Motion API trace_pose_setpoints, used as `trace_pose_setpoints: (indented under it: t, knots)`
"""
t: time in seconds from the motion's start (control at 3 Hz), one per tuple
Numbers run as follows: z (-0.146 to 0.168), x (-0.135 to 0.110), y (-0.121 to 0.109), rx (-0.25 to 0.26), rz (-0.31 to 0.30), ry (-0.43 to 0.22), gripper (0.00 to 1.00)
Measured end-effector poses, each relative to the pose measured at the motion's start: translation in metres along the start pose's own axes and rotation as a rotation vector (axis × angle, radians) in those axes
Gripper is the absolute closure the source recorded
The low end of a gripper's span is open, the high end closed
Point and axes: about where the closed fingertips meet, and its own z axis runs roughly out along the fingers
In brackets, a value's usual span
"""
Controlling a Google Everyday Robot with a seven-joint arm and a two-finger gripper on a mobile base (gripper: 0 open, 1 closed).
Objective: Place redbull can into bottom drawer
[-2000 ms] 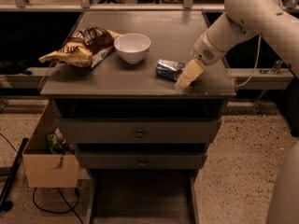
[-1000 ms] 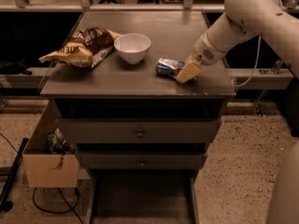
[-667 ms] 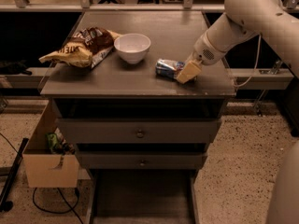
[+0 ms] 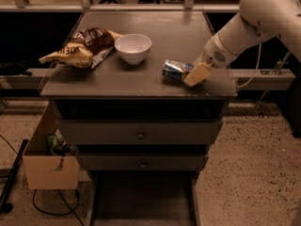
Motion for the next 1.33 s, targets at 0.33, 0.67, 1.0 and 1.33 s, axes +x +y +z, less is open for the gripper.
trace_pose_setpoints:
  t: [0.33,0.67,1.0,1.33]
  knots:
    - [-0.047,0.012,0.012,0.037,0.02,-0.036,1.0]
    - [-0.099,0.023,0.027,0.097,0.032,-0.08,1.0]
    - [-0.132,0.04,0.069,0.154,0.038,-0.145,1.0]
    - [-0.112,0.063,0.117,0.122,0.09,-0.21,1.0]
